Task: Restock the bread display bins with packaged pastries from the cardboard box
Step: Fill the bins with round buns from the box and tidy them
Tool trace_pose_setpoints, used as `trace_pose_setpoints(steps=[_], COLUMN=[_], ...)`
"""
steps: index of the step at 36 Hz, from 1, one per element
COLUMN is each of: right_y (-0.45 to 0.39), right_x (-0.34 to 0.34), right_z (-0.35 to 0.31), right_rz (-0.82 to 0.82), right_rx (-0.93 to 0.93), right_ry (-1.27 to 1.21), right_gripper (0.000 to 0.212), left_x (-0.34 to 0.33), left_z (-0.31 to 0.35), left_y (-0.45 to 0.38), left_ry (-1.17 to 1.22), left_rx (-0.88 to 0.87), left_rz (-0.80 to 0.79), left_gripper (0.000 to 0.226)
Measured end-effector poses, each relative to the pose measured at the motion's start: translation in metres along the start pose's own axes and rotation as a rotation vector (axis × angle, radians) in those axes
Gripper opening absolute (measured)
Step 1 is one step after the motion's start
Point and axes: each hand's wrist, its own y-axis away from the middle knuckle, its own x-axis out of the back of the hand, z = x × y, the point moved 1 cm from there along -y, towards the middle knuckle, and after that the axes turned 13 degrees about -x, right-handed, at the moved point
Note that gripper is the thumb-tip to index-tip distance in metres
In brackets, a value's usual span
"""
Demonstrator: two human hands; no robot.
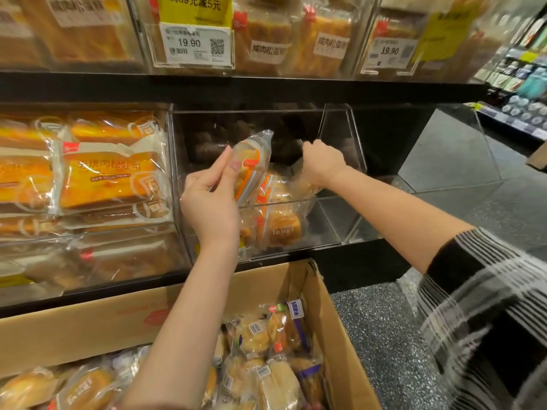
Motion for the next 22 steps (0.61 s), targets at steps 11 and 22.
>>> trace_pose_setpoints(steps=[11,22], right_y=[0.081,0.04], right_x=[0.092,0.112], right_z=[-0.052,-0.001], right_rz=[-0.633,-0.081], right_rx=[-0.21,-0.08], right_ry=[-1.012,-0.112], right_gripper=[0.05,0.052], left_x=[0.0,0.009], left_z=[0.006,-0.003], left_y=[0.007,-0.009], left_ry=[-0.137,-0.573], left_rx=[-0.364,-0.364], left_rz=[-0.188,-0.559], left_gripper=[0.026,0.041])
